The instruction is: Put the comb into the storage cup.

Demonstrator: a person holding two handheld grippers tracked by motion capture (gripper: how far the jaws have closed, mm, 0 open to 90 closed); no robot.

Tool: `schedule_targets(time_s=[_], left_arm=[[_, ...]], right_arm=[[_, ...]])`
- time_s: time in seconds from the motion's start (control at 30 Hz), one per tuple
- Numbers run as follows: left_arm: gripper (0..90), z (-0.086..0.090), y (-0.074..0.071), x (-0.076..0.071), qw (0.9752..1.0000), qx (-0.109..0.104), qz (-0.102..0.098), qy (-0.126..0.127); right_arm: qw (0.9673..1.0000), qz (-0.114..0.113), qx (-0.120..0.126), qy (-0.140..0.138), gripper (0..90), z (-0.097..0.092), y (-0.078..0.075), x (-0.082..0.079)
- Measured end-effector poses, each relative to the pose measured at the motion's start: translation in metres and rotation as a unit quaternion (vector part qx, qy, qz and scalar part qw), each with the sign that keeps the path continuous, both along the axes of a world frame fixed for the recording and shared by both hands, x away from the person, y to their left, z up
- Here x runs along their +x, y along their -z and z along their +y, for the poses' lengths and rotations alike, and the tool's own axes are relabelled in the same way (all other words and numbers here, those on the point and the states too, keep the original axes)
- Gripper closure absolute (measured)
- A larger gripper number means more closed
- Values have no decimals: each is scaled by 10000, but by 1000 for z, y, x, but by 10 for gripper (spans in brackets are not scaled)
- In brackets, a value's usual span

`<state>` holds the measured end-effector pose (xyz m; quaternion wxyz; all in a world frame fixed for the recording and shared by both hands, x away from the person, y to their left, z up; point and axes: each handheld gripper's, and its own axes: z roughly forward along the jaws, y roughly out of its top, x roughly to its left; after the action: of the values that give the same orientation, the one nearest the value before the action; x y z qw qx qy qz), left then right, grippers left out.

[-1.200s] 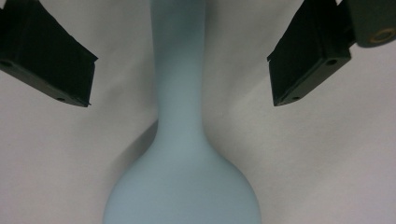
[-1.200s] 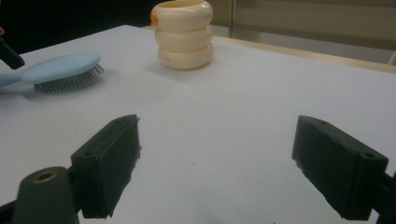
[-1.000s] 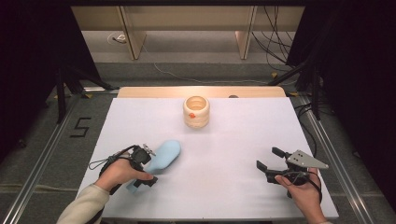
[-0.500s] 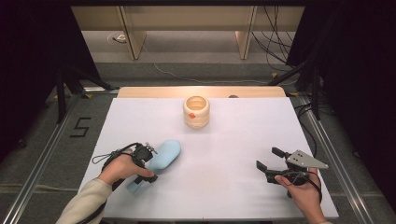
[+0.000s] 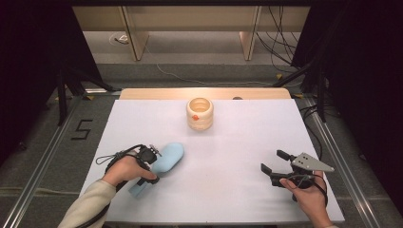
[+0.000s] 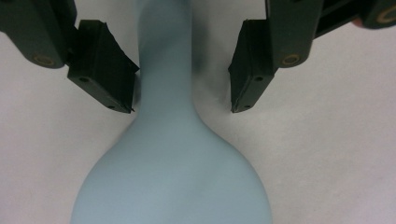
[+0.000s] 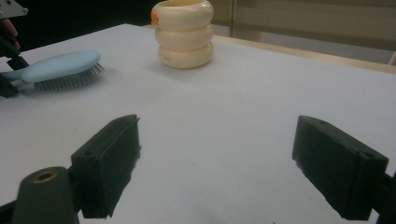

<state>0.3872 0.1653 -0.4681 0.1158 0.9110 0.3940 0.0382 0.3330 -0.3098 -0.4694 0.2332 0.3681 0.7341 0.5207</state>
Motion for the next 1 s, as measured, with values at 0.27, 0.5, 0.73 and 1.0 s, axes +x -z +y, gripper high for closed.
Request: schedule_targets(time_s=[0.27,0.5,0.73,1.0], left_arm=[[470,-4,-1,0,10000,65,41,54],[522,-7,-2,2,9998,111,138,-33],[647,-11,-4,2,9997,174,160,-59],[691,-13,-4,1,9996,189,149,-127]], right_arm=[[10000,4,0,18,161,0,0,0],[10000,19,-16,27,161,-1,0,0],[10000,20,-8,25,161,0,0,0],[10000,13,-6,28,161,-1,0,0]])
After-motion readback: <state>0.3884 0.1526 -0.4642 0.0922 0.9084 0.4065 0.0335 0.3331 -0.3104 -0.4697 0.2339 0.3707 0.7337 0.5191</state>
